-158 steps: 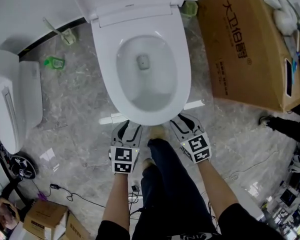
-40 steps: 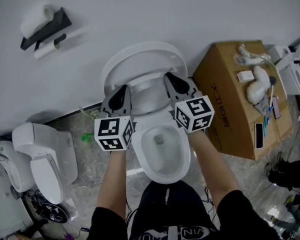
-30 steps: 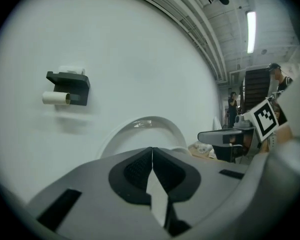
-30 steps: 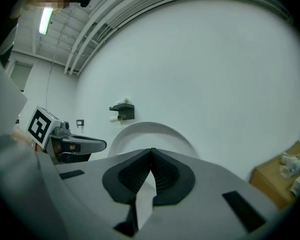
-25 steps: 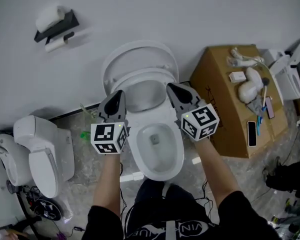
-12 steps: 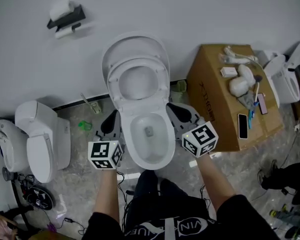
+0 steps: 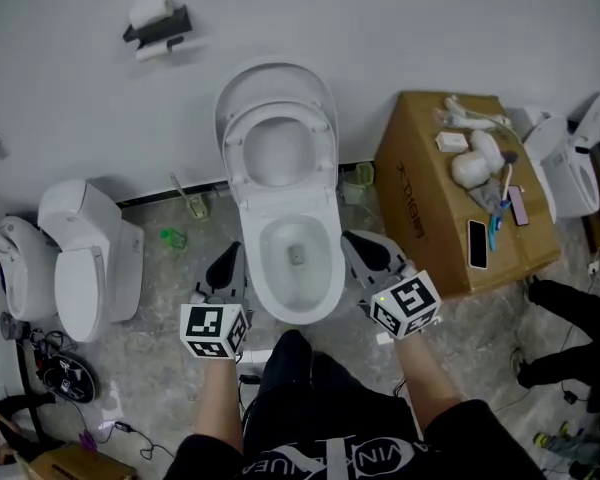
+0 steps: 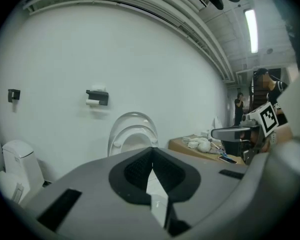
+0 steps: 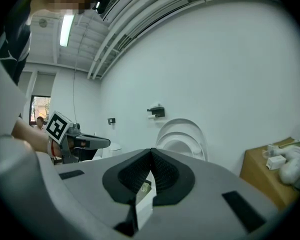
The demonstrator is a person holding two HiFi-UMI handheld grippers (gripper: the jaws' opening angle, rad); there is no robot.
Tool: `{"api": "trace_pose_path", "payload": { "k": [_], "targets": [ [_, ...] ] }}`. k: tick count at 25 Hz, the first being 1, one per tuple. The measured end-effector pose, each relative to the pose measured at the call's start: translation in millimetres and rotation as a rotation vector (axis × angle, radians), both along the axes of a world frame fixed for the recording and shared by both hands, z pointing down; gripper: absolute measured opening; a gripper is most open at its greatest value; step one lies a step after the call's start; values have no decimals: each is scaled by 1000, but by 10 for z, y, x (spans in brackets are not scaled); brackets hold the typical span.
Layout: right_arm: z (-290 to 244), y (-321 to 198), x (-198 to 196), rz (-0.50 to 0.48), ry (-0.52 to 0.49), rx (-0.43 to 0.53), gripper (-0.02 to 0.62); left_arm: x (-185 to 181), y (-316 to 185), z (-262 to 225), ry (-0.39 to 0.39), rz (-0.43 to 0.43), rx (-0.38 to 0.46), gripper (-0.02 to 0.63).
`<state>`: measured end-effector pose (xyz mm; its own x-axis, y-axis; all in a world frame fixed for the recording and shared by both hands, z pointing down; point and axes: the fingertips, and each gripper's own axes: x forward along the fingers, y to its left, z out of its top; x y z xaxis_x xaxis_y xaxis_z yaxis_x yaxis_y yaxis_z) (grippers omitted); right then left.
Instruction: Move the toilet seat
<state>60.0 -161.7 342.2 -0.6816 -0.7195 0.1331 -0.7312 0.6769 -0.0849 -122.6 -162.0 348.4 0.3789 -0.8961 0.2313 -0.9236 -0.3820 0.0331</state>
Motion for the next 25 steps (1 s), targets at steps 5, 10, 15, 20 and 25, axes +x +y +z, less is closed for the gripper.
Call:
{"api": "trace_pose_path", "payload": {
  "k": [5, 10, 15, 20, 25],
  "targets": [
    [-22, 331, 50, 5, -7, -3, 9, -13, 400, 19, -6, -11, 6, 5],
    [-33, 579, 83, 3, 3, 15, 9, -69, 651, -31, 4, -41, 20, 5],
    [-69, 744, 89, 7, -3, 17, 9, -123, 816, -131, 3, -56, 43, 5],
    [-140, 823, 95, 11, -12, 34, 9, -134, 903, -225, -12, -61, 71, 5],
    [-167, 856, 73, 9, -33, 34, 9, -170, 950, -231, 2, -66, 71, 5]
  ]
}}
